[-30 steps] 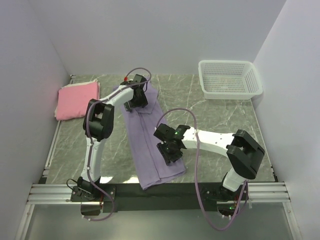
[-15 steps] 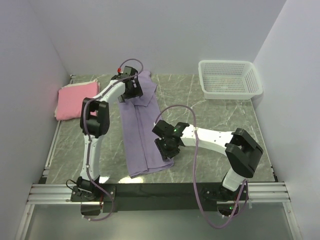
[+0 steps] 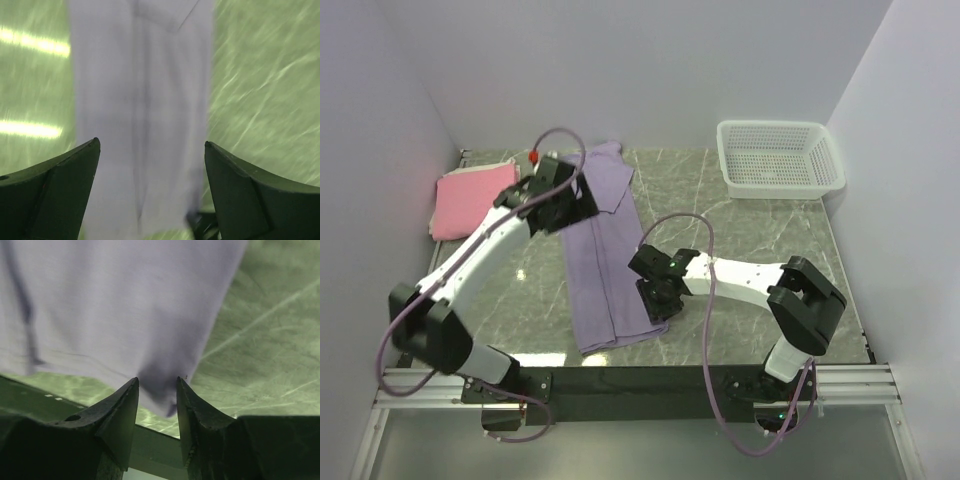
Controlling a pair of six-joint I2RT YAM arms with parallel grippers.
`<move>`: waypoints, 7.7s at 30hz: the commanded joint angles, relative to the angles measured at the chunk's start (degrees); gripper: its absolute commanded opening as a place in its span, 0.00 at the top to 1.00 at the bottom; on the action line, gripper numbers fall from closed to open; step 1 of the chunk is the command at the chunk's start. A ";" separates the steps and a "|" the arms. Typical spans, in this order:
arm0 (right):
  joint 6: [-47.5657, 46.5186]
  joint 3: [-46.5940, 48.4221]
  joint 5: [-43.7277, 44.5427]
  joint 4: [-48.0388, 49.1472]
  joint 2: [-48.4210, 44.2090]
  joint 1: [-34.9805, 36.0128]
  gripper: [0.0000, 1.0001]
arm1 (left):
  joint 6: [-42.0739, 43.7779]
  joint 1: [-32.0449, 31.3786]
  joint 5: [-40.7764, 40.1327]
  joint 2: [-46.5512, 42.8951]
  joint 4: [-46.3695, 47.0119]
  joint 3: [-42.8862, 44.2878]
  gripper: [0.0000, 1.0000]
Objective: Fold and stack the t-shirts
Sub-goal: Fold the tshirt
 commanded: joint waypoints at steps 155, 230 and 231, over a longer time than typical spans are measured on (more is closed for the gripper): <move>-7.58 36.06 -0.76 2.38 16.34 -17.85 0.59 | -0.33 6.58 0.15 -5.16 7.55 -22.59 0.31; -7.49 23.71 -14.74 1.18 24.97 -12.93 0.62 | -4.88 1.83 8.76 12.94 5.35 -24.59 0.60; -7.32 21.49 -14.83 0.56 23.55 -12.93 0.62 | -5.77 0.68 9.55 11.80 4.65 -26.01 0.60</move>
